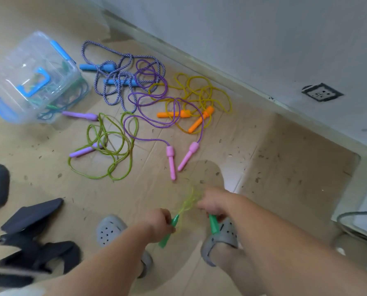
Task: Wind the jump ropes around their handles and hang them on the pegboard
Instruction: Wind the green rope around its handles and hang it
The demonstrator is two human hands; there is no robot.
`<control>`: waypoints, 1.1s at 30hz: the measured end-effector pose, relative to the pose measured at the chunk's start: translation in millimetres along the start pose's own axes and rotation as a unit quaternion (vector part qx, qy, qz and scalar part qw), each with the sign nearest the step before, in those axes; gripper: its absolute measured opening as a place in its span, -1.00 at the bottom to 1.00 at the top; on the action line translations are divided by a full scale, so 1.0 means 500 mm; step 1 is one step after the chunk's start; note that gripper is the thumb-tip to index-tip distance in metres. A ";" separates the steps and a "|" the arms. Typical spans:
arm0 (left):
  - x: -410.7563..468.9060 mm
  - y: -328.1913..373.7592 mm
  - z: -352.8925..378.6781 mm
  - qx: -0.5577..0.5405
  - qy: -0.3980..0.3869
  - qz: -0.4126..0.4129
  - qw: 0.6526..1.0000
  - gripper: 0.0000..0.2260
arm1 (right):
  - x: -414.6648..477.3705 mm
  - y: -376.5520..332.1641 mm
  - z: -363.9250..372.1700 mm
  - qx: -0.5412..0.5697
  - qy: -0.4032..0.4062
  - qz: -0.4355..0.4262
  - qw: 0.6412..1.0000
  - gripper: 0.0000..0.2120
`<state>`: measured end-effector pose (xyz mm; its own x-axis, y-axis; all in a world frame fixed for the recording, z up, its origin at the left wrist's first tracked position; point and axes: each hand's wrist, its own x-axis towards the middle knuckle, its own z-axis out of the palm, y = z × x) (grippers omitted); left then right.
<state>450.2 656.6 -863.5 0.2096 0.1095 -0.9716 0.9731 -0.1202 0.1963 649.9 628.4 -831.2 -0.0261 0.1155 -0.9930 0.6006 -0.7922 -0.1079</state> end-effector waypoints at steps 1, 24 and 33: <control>-0.046 0.012 0.001 -0.001 0.002 0.003 1.000 -0.85 | -0.049 0.003 -0.002 0.001 0.013 -0.008 1.000 -0.81; -1.210 0.368 -0.091 -0.073 0.617 0.256 0.741 -0.76 | -1.276 0.152 -0.104 0.378 0.207 -0.369 0.823 -0.75; -1.363 0.521 -0.137 -0.378 0.381 0.355 0.765 -0.95 | -1.408 0.214 -0.064 0.423 0.361 -0.393 0.732 -0.71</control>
<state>567.6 618.0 -141.1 0.4257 0.8597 -0.2824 0.3046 0.1577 0.9393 758.1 481.3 -142.5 0.5148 0.7794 -0.3571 -0.0918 -0.3640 -0.9269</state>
